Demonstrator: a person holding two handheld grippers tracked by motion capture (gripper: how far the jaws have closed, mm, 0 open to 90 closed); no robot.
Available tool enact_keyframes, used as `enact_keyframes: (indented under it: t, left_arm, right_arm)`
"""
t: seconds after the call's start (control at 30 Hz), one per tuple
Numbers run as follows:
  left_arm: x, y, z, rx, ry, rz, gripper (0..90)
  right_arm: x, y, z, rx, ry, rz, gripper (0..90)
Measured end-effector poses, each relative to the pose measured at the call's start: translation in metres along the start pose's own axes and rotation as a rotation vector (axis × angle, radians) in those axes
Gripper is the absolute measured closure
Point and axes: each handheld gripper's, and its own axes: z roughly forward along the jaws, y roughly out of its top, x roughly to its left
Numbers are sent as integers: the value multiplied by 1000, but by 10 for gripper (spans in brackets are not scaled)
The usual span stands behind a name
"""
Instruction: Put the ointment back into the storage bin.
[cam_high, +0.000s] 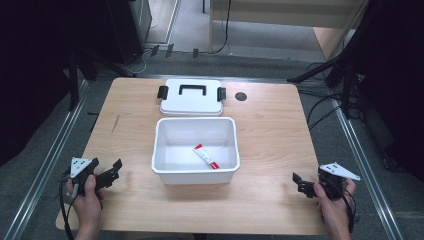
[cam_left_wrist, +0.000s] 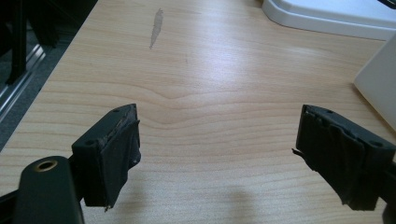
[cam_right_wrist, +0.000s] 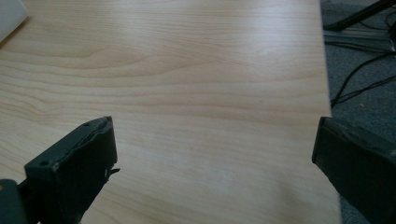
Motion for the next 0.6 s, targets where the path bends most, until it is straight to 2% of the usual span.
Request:
enact_keyframes:
  t: [0.17,0.3,0.43,0.6]
  left_arm:
    - [0,0,0,2,0,-3,145]
    - [0,0,0,7,-1,-3,144]
    - [0,1,1,7,0,-5,145]
    - [1,1,1,9,-2,-11,145]
  right_arm:
    - [-10,-17,-16,-41,-13,35,0]
    - [-14,-29,-20,-62,-9,64,0]
    - [-13,-29,-20,-98,-36,87,65]
    - [-15,-28,-19,-88,-42,108,68]
